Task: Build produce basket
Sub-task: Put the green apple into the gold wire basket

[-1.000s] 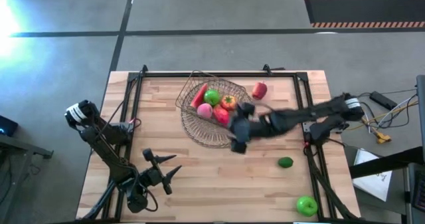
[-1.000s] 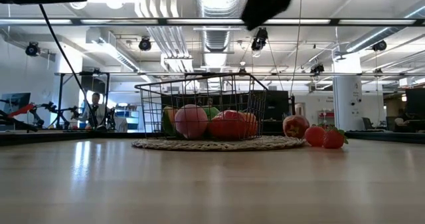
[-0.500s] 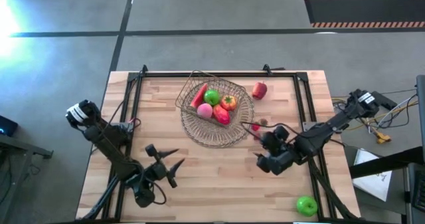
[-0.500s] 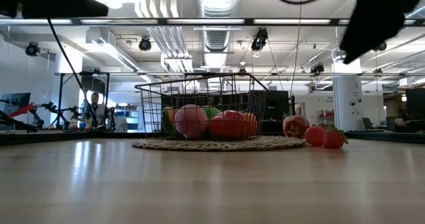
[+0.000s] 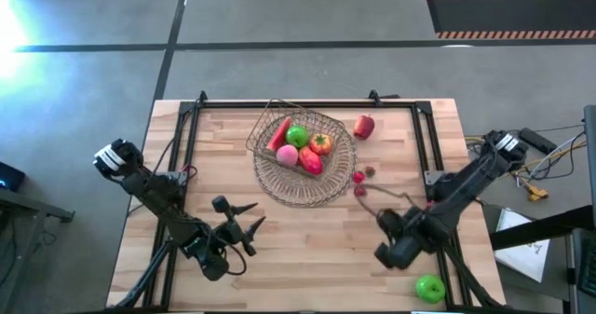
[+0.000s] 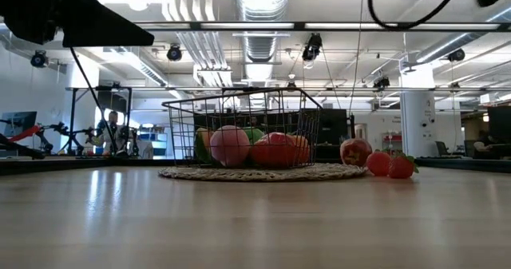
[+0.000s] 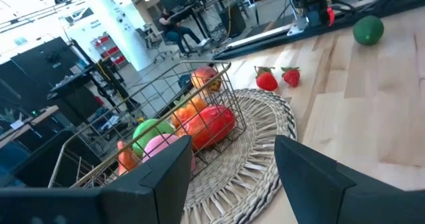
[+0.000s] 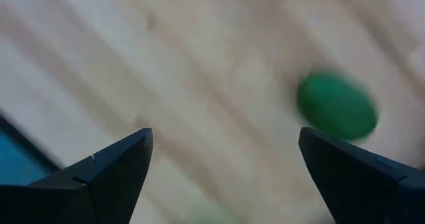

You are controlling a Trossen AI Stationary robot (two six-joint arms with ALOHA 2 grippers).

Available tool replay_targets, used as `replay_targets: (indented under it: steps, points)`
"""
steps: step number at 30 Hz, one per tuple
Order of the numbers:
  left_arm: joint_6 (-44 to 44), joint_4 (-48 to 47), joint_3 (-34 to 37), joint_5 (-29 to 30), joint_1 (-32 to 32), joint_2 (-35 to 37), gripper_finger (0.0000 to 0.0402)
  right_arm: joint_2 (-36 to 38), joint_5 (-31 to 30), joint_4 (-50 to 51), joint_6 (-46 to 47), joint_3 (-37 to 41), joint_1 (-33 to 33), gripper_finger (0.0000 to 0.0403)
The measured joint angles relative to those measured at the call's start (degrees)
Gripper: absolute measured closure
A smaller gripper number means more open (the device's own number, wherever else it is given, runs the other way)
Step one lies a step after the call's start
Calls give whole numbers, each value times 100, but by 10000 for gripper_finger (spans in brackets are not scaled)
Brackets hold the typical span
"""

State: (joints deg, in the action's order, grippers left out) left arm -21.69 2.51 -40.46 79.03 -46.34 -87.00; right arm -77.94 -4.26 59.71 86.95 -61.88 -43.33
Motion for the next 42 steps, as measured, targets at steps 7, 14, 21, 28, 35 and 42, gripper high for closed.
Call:
replay_targets:
  steps: [7,14,21,28,35,42]
  points:
    - [-2,1,44,-7,14,0,203,-1025,878,1165,595,-1272,-559,35]
    - [-4,-1,84,-7,14,0,203,-1720,2036,1346,1060,-2015,-1054,35]
    - [-48,10,226,-51,14,0,203,-2015,2744,1513,1794,-2123,-1516,35]
    - [-52,20,257,-75,17,2,203,-2076,2975,1645,2203,-2121,-1772,42]
    - [-46,163,257,-79,21,2,203,-2076,2975,1558,2132,-2006,-1781,111]
    - [-45,161,257,-81,21,2,203,-2076,2973,946,1987,-1666,-1779,171]
